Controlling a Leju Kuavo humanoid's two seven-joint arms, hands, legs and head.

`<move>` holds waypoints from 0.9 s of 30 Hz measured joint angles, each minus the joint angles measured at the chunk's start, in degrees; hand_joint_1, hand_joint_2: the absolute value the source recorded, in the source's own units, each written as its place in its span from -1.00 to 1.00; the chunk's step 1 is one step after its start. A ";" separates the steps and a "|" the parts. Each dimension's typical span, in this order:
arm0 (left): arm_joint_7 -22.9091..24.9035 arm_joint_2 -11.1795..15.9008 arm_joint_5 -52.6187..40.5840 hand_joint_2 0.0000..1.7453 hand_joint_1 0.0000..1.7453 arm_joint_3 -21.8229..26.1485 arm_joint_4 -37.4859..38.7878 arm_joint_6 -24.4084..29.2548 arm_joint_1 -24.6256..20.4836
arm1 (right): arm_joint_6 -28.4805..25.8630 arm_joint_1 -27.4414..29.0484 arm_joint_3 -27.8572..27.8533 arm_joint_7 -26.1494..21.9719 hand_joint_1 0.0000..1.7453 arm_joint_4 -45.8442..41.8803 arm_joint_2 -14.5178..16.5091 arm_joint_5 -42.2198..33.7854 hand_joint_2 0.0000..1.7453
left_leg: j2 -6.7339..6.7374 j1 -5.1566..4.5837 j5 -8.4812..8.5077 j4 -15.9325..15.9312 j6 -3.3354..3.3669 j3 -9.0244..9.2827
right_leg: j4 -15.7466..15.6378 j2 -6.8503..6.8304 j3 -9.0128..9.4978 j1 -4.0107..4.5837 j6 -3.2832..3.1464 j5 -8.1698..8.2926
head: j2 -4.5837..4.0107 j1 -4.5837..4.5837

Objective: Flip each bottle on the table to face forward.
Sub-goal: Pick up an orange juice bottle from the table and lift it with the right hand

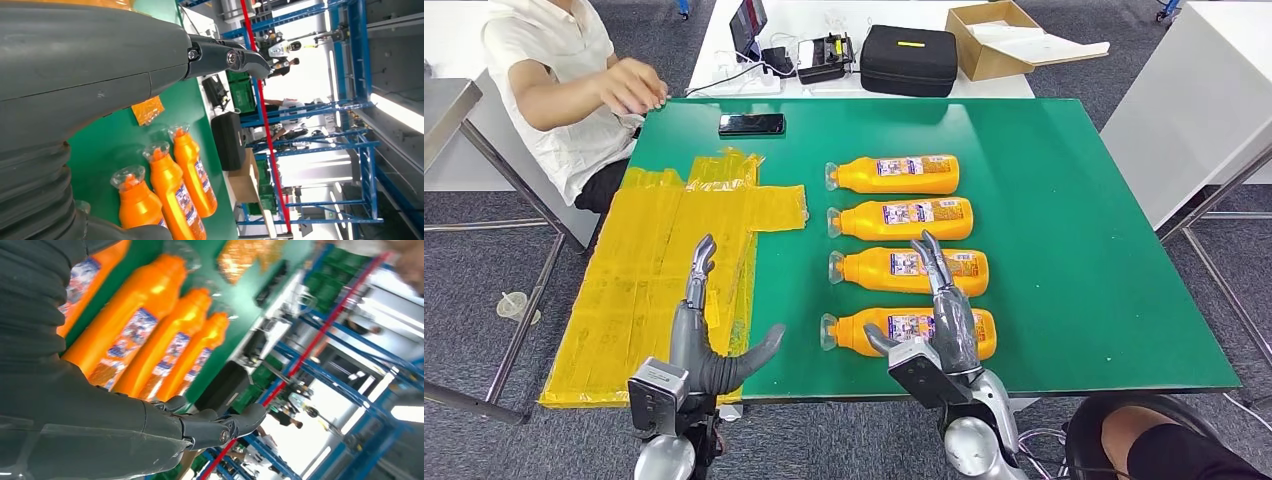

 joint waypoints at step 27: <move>2.03 -0.07 1.16 1.00 -1.00 -1.39 0.21 -2.16 -0.72 | 3.80 -3.77 1.82 9.09 -1.00 10.08 -16.01 11.40 1.00 | 0.00 -0.01 0.00 0.01 0.01 0.01 | -0.01 0.00 0.00 0.00 0.01 0.01 | 0.00 -0.02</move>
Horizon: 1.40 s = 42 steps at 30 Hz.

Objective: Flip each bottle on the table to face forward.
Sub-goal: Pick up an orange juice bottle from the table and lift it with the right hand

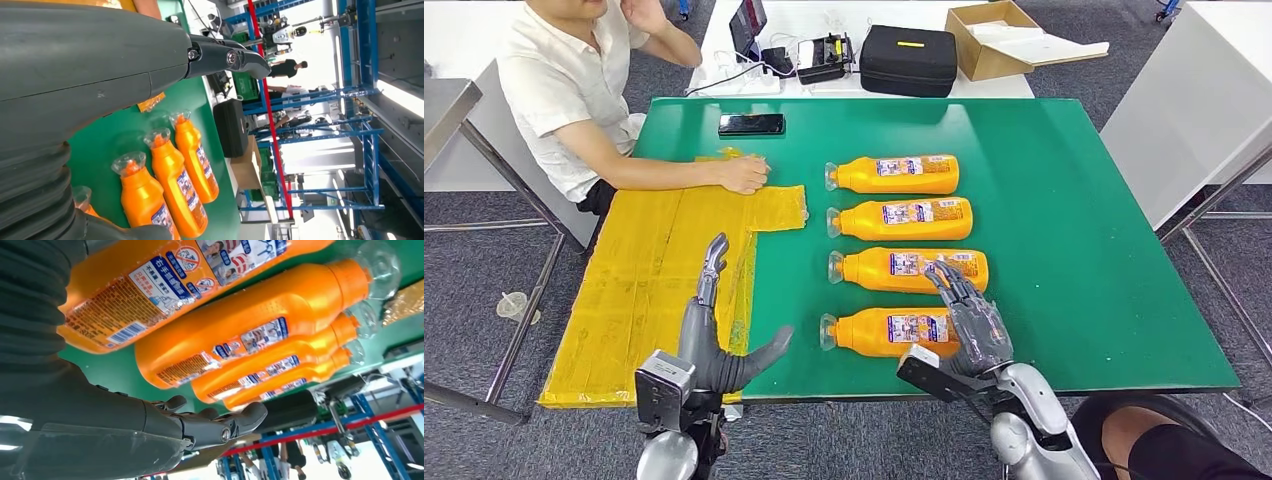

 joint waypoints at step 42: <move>1.44 0.00 1.96 1.00 -1.00 -1.91 2.69 -1.62 -1.97 | 10.39 -7.37 10.48 2.50 1.00 10.90 -14.22 -9.21 1.00 | 0.02 0.00 0.00 0.02 0.01 0.13 | -0.01 0.01 0.08 0.00 0.01 0.01 | 0.00 -0.01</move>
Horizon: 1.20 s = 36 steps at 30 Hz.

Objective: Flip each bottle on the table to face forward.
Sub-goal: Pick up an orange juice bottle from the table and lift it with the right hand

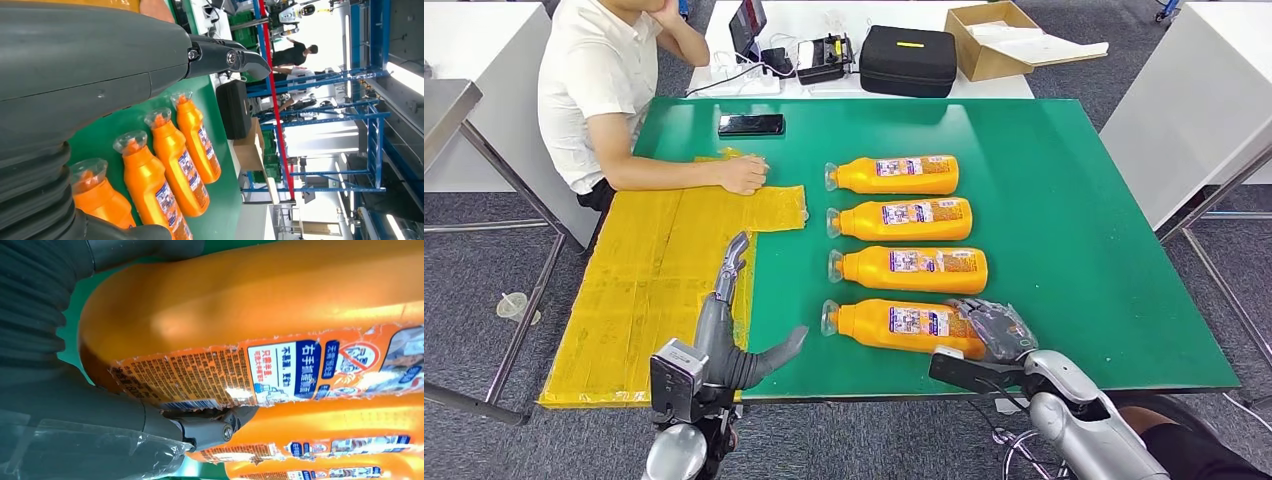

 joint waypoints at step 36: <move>-3.71 -0.13 19.66 1.00 -1.00 0.42 -0.04 1.02 0.26 | -1.46 3.95 -6.60 -9.98 1.00 -2.24 13.90 -20.38 1.00 | 0.33 0.02 0.04 -0.04 -0.06 0.19 | 0.11 0.08 0.11 0.04 -0.03 0.03 | 0.00 -0.02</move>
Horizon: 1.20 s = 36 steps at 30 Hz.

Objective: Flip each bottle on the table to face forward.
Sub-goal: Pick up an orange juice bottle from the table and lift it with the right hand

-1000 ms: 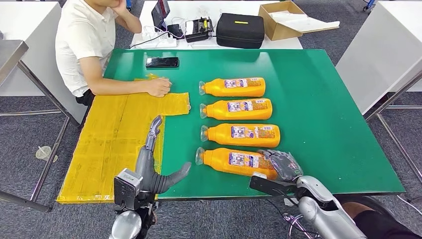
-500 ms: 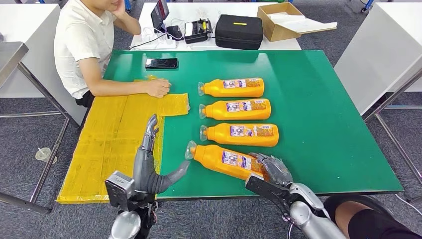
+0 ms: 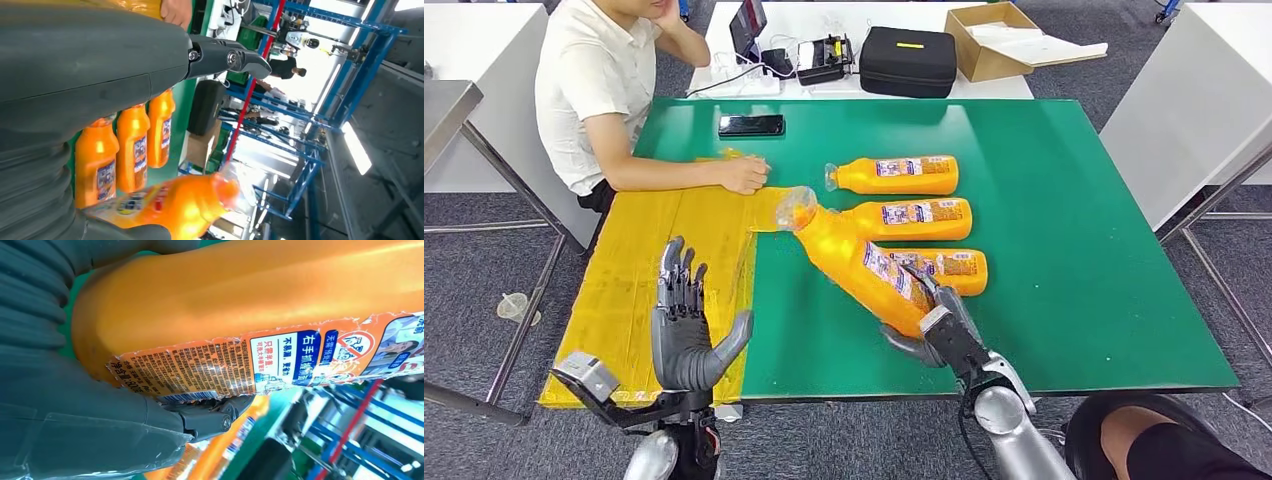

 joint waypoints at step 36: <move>4.83 -0.33 13.12 1.00 -1.00 1.60 14.60 -26.11 -5.21 | 7.12 -11.36 10.41 -11.99 1.00 9.11 12.26 -3.34 1.00 | -0.24 0.00 0.08 0.02 -0.03 -0.21 | 0.02 -0.05 -0.15 -0.03 0.00 -0.01 | 0.00 0.03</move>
